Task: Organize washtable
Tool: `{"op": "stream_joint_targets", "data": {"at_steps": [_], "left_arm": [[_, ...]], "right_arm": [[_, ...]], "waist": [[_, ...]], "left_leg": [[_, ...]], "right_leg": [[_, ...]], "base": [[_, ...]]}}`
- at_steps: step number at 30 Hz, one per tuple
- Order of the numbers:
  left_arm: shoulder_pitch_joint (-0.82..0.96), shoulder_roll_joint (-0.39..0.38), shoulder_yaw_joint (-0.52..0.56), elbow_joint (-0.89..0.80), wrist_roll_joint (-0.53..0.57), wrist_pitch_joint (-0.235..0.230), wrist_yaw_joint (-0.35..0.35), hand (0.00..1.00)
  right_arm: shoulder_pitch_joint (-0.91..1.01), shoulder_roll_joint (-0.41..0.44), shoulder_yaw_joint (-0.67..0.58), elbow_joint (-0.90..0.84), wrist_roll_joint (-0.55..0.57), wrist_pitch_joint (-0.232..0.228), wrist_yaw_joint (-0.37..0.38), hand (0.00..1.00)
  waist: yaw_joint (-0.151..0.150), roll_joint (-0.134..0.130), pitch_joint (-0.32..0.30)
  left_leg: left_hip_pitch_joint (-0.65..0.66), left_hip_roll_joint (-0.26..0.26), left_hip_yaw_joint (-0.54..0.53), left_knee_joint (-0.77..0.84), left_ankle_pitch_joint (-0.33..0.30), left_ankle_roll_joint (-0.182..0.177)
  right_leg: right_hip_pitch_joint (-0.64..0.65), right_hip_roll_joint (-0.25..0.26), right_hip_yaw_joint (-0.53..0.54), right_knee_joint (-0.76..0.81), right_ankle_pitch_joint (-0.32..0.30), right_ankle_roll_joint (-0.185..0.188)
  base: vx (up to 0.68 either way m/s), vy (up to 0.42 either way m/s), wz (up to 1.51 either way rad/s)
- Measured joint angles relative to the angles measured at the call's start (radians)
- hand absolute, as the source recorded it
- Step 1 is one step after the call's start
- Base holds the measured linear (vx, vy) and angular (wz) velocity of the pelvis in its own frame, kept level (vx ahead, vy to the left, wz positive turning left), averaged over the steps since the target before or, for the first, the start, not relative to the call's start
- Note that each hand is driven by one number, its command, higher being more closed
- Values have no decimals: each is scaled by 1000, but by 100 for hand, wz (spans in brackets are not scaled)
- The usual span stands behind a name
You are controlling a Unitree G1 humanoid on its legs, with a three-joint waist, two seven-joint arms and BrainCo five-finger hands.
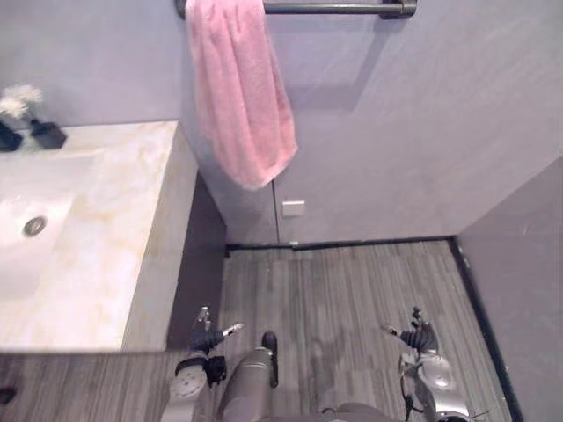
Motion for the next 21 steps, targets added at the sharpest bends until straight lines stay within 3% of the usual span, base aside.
{"op": "stream_joint_targets", "data": {"at_steps": [1, 2, 3, 4, 5, 8, 10, 11, 12, 13, 15, 18, 21], "left_arm": [[1, 3, -3, 7, 1, 1, 1, 0], [2, 6, -4, 8, 2, 1, 2, 0], [-1, 12, -5, 15, 4, 1, 5, 0], [2, 13, -5, 17, 4, 1, 7, 0], [2, 13, -5, 18, 4, 1, 8, 0], [-9, 20, -1, 30, 4, 1, 14, 0], [-7, 22, 3, 34, 3, 0, 22, 0], [7, 32, 4, 35, 4, 0, 22, 0], [11, 39, 6, 47, 5, 1, 21, 0], [17, 19, 6, 70, 6, 5, 21, 0], [40, -13, 20, 65, 9, 3, 21, 0], [56, -56, 37, 16, 8, 2, 20, 0], [59, -59, 38, -9, 6, 2, 22, 0]], "right_arm": [[8, 13, -5, 4, -3, 3, 0, 0], [17, 19, -6, 6, -4, 4, 0, 0], [26, 28, -5, 12, -6, 6, 2, 0], [30, 29, 6, 11, -6, 6, 2, 0], [29, 29, 13, 10, -7, 6, 2, 0], [16, 34, 25, 8, -6, 5, 3, 0], [8, 37, 25, 10, -6, 4, 3, 0], [11, 45, 25, 12, -6, 4, 2, 0], [18, 51, 25, 18, -6, 3, 2, 0], [18, 43, 18, 38, -5, 4, 2, 0], [34, 46, 17, 34, -5, 4, 2, 0], [73, 55, 28, -22, 4, 2, 0, 0], [67, 55, 22, -31, 14, -3, -1, 0]], "waist": [[-4, -5, 0], [-5, -10, 2], [-7, -12, 4], [-7, -11, 2], [-5, -12, 2], [-7, -12, 2], [-9, -16, -2], [-5, -41, -15], [-4, -66, -25], [-4, -35, -46], [1, -9, -58], [2, 9, -50], [7, 12, -52]], "left_leg": [[60, -19, 3, -13, -29, 17], [99, -27, 1, -25, -42, 23], [172, -34, -1, -44, -66, 35], [242, -36, -5, -70, -76, 41], [265, -36, -6, -84, -76, 41], [354, -14, -19, -144, -76, 41], [391, 5, -22, -162, -96, 8], [402, -5, -25, -164, -113, -17], [411, -21, -39, -161, -134, -36], [422, 15, -58, -149, -146, -45], [405, 53, -56, -72, -175, -83], [238, 124, -27, 291, -174, -114], [214, 151, -10, 207, -188, -97]], "right_leg": [[-51, -21, -1, 191, 40, 75], [-88, -33, 1, 300, 82, 125], [-144, -54, -4, 470, 78, 118], [-196, -68, -26, 547, 48, 76], [-214, -70, -35, 547, 37, 66], [-310, -60, -74, 390, 1, 40], [-324, -38, -83, 166, 29, 52], [-314, -36, -59, 2, 138, 35], [-314, -40, -37, -28, 232, 5], [-302, -18, -63, -20, 226, -5], [-259, 3, -84, -55, 191, -19], [-178, 35, -126, -107, 159, -53], [-118, 38, -134, -135, 158, -54]], "base": [[574, 227, -15], [460, 147, 7], [442, 100, 14], [427, 83, 16], [396, 50, 17], [308, -17, 26], [326, -84, 33], [313, -117, 31], [308, -153, 35], [385, -199, 23], [281, -166, 21], [197, -172, 36], [194, -60, 0]]}}
